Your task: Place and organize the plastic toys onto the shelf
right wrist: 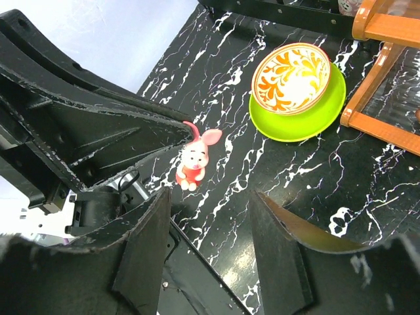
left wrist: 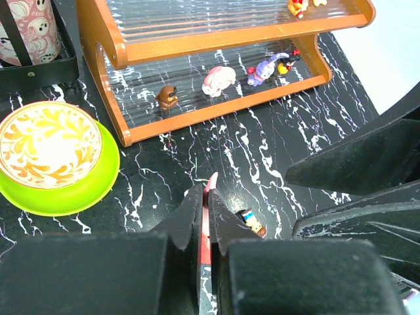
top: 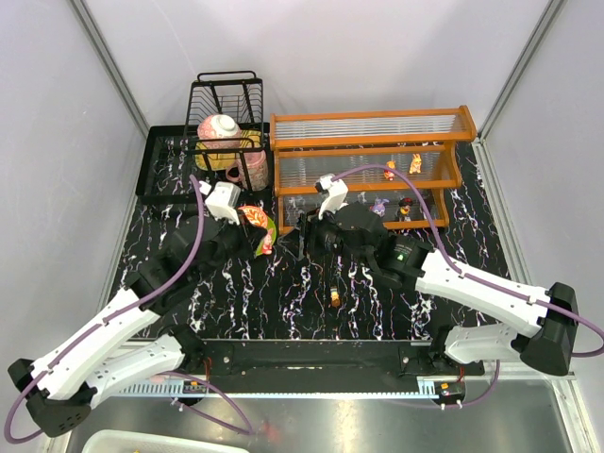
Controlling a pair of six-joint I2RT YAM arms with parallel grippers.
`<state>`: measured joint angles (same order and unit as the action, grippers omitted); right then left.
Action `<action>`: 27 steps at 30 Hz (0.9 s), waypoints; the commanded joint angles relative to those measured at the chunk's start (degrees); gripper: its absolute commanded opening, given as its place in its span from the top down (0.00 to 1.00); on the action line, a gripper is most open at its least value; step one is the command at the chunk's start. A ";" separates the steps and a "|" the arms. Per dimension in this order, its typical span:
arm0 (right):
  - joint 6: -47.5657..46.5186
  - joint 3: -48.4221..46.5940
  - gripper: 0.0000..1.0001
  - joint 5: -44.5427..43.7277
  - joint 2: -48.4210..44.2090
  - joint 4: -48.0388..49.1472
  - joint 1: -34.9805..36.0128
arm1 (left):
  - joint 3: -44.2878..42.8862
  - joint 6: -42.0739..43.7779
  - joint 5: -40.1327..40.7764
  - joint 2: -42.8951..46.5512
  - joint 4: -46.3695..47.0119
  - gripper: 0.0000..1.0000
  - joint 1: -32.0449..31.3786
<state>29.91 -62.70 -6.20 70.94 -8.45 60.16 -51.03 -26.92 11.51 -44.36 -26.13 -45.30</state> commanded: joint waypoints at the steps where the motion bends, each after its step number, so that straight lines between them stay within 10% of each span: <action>1: 1.73 -1.29 0.44 -0.57 -0.01 2.73 0.66 | -3.03 -1.03 1.68 1.12 2.49 1.00 -0.23; 27: 2.08 -1.99 0.51 4.52 5.00 8.01 0.57 | -2.41 -1.83 -4.83 1.38 4.86 1.00 -0.23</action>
<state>32.27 -62.70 -3.31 75.20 -3.62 60.34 -51.05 -30.02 8.82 -42.52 -24.32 -45.34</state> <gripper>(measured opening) 0.500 0.045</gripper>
